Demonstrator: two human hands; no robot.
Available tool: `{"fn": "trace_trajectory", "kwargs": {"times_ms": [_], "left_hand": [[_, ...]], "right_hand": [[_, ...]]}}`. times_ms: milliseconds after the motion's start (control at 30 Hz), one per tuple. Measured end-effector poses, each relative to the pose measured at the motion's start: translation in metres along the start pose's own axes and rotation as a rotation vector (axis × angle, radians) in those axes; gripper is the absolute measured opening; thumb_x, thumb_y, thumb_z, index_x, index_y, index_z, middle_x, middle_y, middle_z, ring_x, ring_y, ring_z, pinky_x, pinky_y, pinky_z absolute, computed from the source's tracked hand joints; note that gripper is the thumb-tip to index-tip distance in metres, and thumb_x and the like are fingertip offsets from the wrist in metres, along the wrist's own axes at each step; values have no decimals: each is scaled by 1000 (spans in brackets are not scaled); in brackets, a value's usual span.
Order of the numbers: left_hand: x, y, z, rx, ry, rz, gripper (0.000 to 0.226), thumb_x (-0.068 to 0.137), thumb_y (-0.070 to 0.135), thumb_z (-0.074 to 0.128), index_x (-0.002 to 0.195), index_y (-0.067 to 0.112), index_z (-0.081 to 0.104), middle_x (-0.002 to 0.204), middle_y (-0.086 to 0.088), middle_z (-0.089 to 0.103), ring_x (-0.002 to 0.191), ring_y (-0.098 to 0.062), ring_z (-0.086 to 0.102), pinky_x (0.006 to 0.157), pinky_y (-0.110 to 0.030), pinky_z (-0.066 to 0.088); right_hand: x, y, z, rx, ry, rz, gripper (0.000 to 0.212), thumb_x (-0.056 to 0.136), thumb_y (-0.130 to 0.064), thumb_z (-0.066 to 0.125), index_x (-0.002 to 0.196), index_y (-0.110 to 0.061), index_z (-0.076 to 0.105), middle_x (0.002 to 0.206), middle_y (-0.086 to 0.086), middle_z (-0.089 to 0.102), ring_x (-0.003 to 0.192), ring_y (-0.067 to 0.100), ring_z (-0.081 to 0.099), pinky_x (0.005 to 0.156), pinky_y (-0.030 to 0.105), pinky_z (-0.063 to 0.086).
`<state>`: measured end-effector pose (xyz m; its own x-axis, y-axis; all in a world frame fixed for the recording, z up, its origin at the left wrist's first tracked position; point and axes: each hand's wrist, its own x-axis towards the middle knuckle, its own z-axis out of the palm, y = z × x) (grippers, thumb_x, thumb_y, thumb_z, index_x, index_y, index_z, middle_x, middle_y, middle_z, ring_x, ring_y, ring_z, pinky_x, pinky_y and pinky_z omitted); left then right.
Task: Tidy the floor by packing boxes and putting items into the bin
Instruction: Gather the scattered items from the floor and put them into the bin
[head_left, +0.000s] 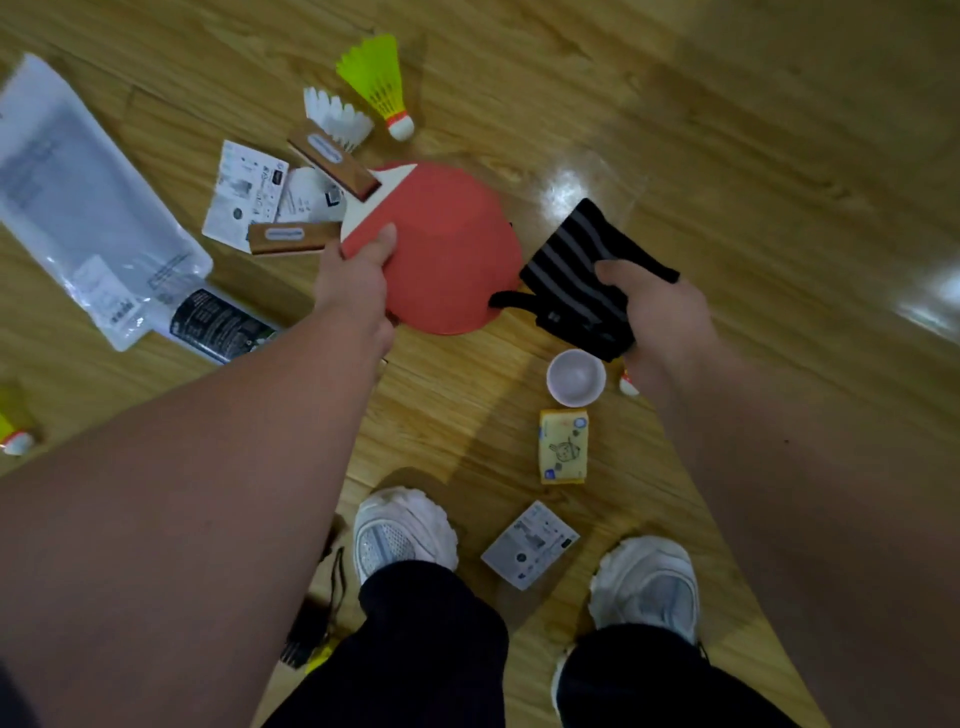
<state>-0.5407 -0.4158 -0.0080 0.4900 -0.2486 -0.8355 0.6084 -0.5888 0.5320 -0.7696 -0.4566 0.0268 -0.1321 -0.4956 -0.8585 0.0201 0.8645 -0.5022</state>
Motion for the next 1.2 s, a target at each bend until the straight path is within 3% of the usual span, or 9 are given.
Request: {"fn": "trace_trajectory", "kwargs": {"times_ms": [100,200,333,467,700,833,900,1000,1200], "left_hand": [[-25,16,3,99,11,142,32,87,24,72,115,24,56,104,4,65,92,-18,67,77,-45,60],[-52,37,4,404,124,382,34,87,30,71,116,19,57,104,5,64,85,-10,64,77,-36,58],[-78,54,5,799,197,640,38,89,40,65,118,18,54,116,2,45,75,-10,48,72,-32,42],[-82,52,11,936,185,699,38,89,42,63,119,19,54,125,-4,46,66,-4,43,67,-33,40],[-56,24,19,933,216,730,31,84,41,64,106,20,58,107,6,42,59,5,36,50,-19,22],[-43,16,14,774,189,671,33,81,41,68,106,21,62,112,2,57,68,4,48,57,-20,36],[-40,15,10,697,202,630,33,81,41,69,105,19,63,113,-1,60,71,3,53,54,-20,38],[-43,17,8,628,236,575,37,81,41,70,110,18,63,115,-1,62,74,0,56,52,-17,38],[-71,31,10,612,270,564,36,82,42,69,109,20,61,115,1,58,72,-2,54,53,-17,36]], "right_hand": [[-22,-10,-2,20,59,29,17,76,-18,78,86,-18,64,65,-5,73,64,18,74,59,30,58],[-47,-21,-9,59,95,26,16,78,-16,76,83,-22,63,68,-5,74,60,15,72,49,26,56],[-64,-25,-19,66,184,63,27,79,-20,77,100,-20,60,101,5,70,80,22,72,70,35,61],[-52,-10,-23,60,284,180,80,71,-26,85,135,-18,38,125,10,55,106,34,61,91,51,53],[2,37,-27,-91,310,286,65,74,-34,82,128,-8,56,114,11,62,96,29,64,86,43,56],[16,45,-25,-124,328,318,80,65,-39,86,129,-8,51,118,13,59,98,32,63,85,46,56],[20,48,-25,-130,358,284,77,67,-36,85,124,-8,40,123,12,52,103,32,58,87,47,54],[11,49,-24,-115,268,266,50,87,-29,68,118,-24,29,108,3,42,87,25,45,75,35,46],[-33,26,-34,-256,255,51,70,69,-31,85,120,-17,39,100,-2,51,87,17,59,65,33,54]]}}
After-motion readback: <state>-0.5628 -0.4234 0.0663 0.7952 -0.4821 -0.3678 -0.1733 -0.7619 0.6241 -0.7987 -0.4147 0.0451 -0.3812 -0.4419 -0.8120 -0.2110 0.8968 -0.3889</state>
